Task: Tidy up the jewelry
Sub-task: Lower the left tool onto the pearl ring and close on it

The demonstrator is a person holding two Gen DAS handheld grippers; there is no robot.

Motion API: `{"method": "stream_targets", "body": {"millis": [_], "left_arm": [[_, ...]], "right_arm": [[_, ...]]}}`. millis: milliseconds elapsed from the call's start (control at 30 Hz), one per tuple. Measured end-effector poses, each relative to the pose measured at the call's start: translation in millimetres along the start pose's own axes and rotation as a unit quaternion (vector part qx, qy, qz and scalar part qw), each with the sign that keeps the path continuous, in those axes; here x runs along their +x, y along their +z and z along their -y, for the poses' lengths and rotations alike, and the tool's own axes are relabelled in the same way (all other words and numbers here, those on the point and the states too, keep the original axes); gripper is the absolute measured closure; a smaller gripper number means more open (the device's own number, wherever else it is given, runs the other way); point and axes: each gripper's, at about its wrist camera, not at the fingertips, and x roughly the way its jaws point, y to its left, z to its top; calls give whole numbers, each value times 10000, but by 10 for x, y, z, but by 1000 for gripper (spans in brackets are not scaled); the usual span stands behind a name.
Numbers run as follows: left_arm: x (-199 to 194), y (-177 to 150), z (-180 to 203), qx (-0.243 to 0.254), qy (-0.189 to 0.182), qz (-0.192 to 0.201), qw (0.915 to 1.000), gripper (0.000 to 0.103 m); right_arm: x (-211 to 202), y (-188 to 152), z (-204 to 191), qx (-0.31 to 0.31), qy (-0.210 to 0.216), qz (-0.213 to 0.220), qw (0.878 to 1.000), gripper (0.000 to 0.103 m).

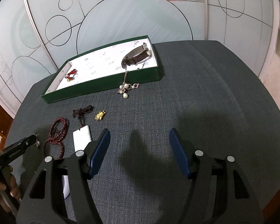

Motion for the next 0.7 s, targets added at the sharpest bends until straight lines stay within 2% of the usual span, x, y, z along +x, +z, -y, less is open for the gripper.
{"method": "stream_targets", "body": {"millis": [267,400,700], "left_arm": [[59,41,70,135,3,35,9999,70],[68,52,53,155,23,55,9999,89],[-10,91,44,185,50,211,9996,89]], "right_arm": [[27,-5,11,15,1,-30,10000,38],[36,-3,1,10,12,-28,10000,38],[47,-3,-11,17,16,-19,10000,38]]}}
